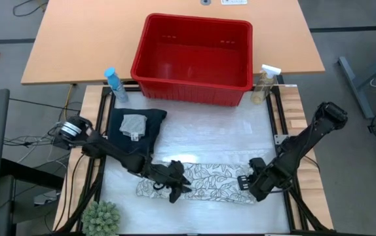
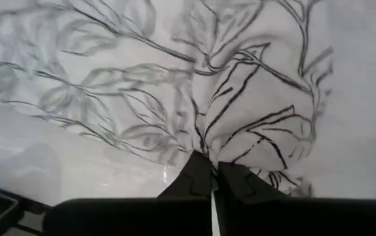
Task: Fold Laundry from Bin
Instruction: Fold the white patterned shirt
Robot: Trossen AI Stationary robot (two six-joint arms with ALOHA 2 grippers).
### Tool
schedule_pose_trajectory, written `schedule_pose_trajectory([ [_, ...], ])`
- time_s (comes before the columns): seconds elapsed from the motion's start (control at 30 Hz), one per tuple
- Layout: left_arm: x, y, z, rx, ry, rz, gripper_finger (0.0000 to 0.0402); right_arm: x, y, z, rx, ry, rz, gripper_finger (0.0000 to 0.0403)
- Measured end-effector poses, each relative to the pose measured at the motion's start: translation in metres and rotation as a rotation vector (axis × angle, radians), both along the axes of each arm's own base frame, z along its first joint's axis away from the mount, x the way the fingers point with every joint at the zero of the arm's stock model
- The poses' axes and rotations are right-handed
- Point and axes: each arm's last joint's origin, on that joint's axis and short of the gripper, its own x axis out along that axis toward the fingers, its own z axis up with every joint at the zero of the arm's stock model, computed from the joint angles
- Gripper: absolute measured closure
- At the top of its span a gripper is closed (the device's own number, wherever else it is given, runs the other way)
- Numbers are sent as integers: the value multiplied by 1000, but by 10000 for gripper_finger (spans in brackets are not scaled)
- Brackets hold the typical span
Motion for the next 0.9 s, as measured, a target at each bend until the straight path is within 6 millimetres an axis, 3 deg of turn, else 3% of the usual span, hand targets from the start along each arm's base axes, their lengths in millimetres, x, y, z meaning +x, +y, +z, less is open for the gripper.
schedule_pose_trajectory([
  [0.23, 19, -9, -35, -97, 36, -58, 246, 10, -3, 11, -33, -69, 20, 382],
  [0.5, 49, -22, -58, -105, 131, -147, 246, 27, -10, 14, -35, -137, 85, 382],
  [0.73, 68, -23, -61, -119, 131, -174, 246, 65, -14, 4, -36, -278, 165, 382],
  [0.9, 75, -20, -46, -176, 99, -227, 246, 92, -21, -11, -51, -329, 209, 382],
])
